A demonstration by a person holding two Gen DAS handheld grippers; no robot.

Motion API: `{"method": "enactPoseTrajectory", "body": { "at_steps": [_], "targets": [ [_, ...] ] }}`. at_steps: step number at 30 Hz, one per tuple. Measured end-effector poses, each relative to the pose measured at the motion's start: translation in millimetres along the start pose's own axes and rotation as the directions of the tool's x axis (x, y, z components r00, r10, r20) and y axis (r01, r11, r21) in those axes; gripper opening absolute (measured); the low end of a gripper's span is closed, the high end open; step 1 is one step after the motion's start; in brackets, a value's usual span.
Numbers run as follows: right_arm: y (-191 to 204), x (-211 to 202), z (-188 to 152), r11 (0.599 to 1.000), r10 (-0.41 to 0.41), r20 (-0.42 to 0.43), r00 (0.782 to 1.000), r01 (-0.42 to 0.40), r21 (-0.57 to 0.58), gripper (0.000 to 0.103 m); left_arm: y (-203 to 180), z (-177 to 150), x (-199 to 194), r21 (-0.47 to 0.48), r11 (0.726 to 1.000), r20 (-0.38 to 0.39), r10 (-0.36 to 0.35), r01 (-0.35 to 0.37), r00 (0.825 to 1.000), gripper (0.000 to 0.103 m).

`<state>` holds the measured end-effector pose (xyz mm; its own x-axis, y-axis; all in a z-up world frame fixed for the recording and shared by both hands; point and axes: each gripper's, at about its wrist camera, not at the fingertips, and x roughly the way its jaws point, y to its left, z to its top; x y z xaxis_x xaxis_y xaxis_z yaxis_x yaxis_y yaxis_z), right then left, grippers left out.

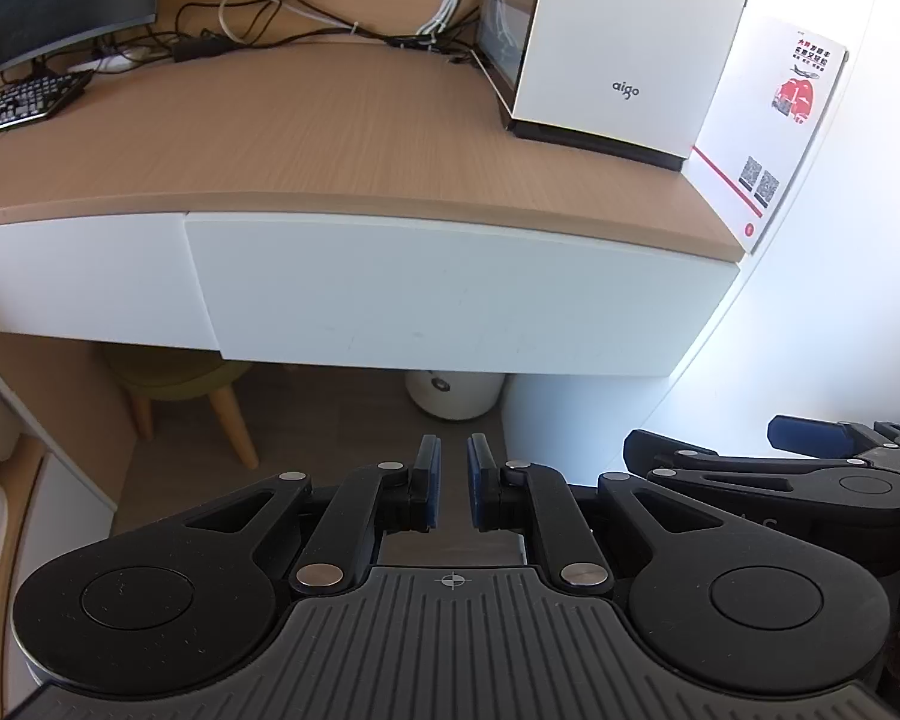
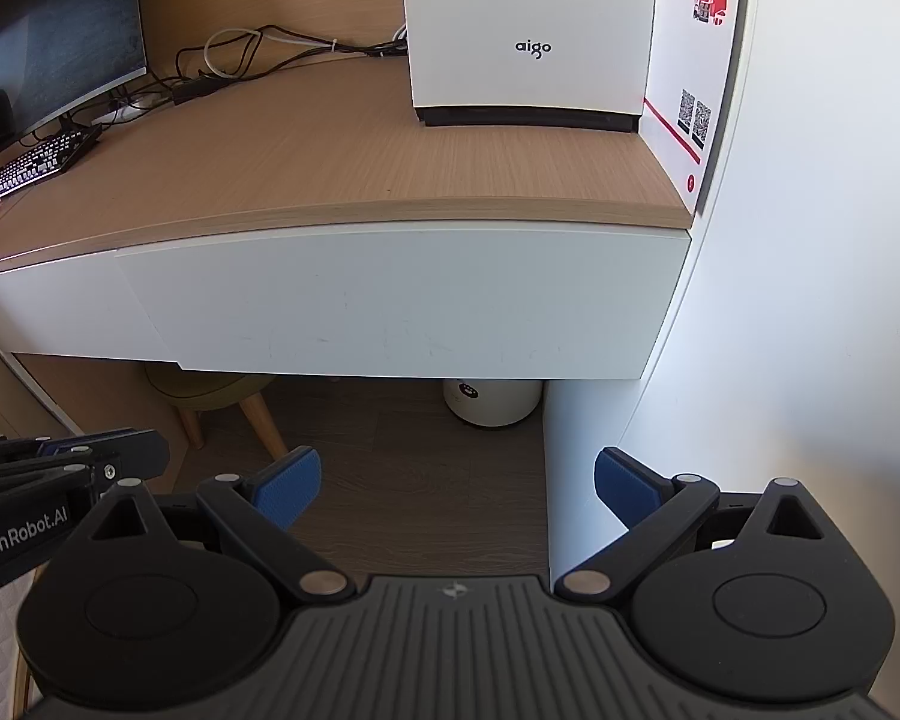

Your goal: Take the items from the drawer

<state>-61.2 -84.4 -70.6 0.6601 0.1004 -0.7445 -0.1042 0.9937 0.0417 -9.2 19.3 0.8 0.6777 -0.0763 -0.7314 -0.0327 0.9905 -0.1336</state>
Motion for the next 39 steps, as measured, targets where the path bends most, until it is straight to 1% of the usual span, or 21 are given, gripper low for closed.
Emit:
{"method": "enactPoseTrajectory", "body": {
  "at_steps": [32, 39],
  "targets": [
    [3, -2, 0, 1.000, 0.001, -0.005, 1.000, -0.001, 0.001, 0.099, 4, -1, 0, 0.003, 1.000, -0.009, -0.005, 0.005, 1.000, 0.011],
    [9, -10, 4, 1.000, 0.007, 0.005, 1.000, -0.007, 0.010, 0.099, 16, 0, -12, 0.013, 1.000, -0.001, -0.002, 0.002, 1.000, 0.011]
  ]
}}
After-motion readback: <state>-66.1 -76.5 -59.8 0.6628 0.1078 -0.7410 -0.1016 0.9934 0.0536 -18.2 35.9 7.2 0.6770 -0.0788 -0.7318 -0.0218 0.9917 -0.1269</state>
